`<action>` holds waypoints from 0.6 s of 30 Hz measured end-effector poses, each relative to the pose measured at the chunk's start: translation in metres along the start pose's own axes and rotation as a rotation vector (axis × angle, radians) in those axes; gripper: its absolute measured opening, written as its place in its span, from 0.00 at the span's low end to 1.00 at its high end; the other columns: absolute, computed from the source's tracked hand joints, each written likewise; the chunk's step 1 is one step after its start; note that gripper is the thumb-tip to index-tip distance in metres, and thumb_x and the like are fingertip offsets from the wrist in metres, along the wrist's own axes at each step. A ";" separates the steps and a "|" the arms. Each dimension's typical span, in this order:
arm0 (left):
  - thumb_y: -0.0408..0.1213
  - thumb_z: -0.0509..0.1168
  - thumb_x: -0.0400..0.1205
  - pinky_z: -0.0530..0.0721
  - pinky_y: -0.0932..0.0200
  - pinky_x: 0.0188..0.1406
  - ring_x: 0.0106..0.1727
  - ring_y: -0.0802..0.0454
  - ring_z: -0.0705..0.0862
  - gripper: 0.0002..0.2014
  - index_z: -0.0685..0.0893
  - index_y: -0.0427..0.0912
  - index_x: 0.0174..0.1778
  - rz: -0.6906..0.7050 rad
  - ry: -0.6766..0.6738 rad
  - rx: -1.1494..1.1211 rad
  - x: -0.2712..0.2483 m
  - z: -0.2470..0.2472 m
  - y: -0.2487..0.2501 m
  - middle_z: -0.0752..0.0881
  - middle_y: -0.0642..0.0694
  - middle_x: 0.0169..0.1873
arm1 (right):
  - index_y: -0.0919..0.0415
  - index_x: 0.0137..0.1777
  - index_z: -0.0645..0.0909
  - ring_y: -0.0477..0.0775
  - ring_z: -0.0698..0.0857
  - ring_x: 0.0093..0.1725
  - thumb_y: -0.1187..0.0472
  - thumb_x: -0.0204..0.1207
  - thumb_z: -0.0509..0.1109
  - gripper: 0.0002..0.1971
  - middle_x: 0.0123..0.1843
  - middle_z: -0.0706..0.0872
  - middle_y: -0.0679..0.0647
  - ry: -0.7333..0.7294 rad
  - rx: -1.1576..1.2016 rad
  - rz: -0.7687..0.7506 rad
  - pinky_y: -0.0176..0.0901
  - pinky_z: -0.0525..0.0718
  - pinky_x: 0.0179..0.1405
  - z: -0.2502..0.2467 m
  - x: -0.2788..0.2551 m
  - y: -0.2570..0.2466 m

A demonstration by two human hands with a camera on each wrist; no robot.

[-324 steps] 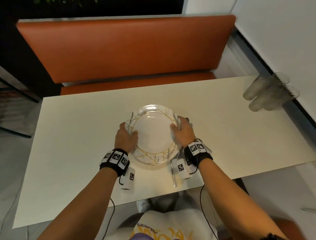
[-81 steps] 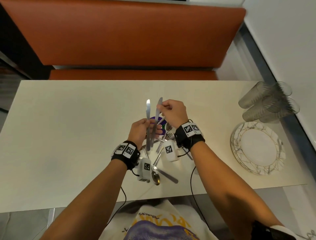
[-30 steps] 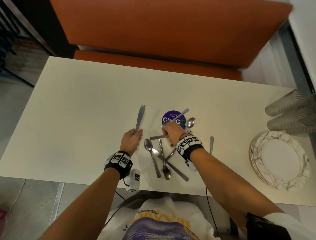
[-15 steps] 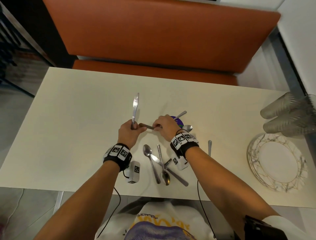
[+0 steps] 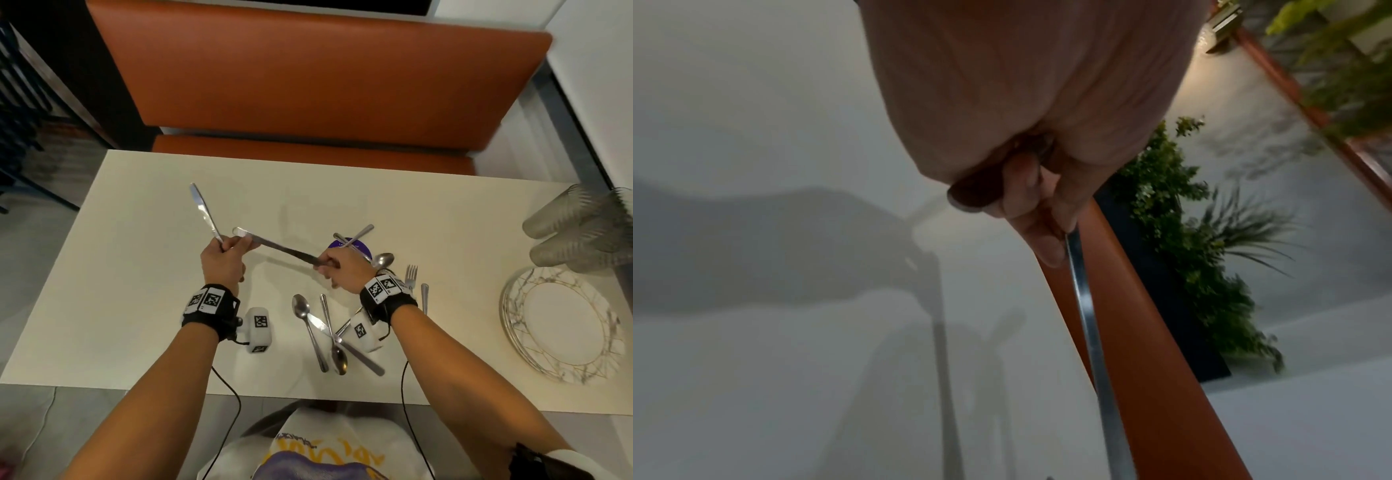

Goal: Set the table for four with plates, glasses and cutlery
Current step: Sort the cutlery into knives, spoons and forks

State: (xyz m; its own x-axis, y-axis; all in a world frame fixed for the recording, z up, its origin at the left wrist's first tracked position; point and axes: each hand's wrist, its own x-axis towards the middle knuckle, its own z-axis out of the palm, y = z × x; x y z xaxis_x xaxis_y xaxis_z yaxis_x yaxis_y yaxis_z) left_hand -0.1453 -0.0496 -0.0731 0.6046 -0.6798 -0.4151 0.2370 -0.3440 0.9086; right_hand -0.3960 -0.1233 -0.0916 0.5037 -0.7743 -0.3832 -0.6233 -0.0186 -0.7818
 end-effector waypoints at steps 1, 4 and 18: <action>0.34 0.75 0.82 0.67 0.61 0.19 0.33 0.46 0.76 0.20 0.68 0.49 0.35 -0.020 0.004 -0.010 0.001 -0.002 -0.001 0.96 0.39 0.46 | 0.58 0.53 0.88 0.51 0.90 0.38 0.58 0.82 0.73 0.05 0.39 0.90 0.52 0.033 0.046 0.005 0.47 0.92 0.41 -0.005 -0.004 -0.001; 0.37 0.77 0.82 0.67 0.61 0.19 0.26 0.48 0.71 0.19 0.71 0.48 0.37 -0.089 -0.035 0.017 -0.002 -0.002 -0.006 0.95 0.38 0.47 | 0.59 0.53 0.89 0.46 0.89 0.37 0.58 0.83 0.72 0.07 0.42 0.93 0.51 0.188 0.160 -0.010 0.36 0.88 0.40 -0.024 -0.014 -0.006; 0.66 0.52 0.90 0.68 0.57 0.26 0.32 0.50 0.82 0.29 0.78 0.45 0.37 -0.160 -0.294 0.307 -0.048 0.060 -0.024 0.86 0.46 0.34 | 0.62 0.46 0.88 0.60 0.91 0.31 0.58 0.84 0.68 0.10 0.33 0.92 0.57 0.626 0.365 -0.052 0.56 0.93 0.37 -0.067 -0.014 -0.040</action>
State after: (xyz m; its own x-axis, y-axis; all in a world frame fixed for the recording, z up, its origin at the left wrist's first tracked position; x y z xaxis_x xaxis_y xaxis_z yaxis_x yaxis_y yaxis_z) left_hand -0.2260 -0.0474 -0.0781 0.3262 -0.7423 -0.5854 0.0464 -0.6059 0.7942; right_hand -0.4180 -0.1538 -0.0217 0.0220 -0.9971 -0.0733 -0.3138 0.0628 -0.9474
